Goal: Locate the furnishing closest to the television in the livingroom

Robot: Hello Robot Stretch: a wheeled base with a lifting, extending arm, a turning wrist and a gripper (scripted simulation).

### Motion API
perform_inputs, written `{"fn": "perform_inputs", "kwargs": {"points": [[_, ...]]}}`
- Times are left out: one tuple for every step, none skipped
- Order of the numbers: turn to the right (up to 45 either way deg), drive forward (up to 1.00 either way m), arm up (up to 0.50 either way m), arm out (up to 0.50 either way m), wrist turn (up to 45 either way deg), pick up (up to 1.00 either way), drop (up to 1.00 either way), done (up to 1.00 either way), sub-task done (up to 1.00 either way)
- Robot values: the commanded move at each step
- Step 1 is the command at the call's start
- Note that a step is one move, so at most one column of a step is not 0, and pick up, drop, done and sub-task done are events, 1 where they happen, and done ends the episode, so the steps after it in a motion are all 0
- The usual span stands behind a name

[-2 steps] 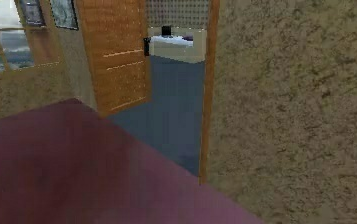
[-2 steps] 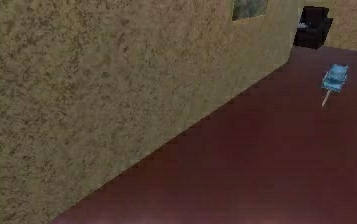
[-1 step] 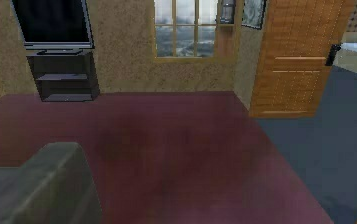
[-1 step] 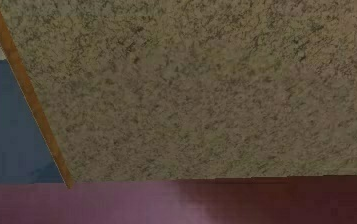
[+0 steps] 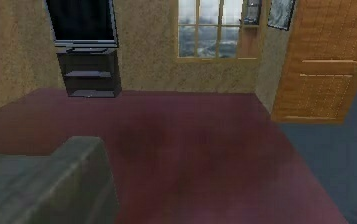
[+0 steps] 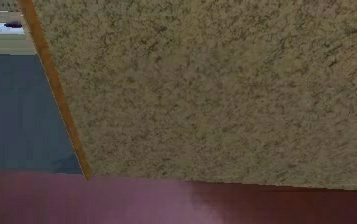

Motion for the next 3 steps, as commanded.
{"fn": "perform_inputs", "kwargs": {"points": [[0.0,1.00,0.00,0.00,0.0,0.00,0.00,0.00,0.00],[-6.0,0.00,0.00,0.00,0.0,0.00,0.00,0.00,0.00],[0.0,0.50,0.00,0.00,0.0,0.00,0.00,0.00,0.00]]}}
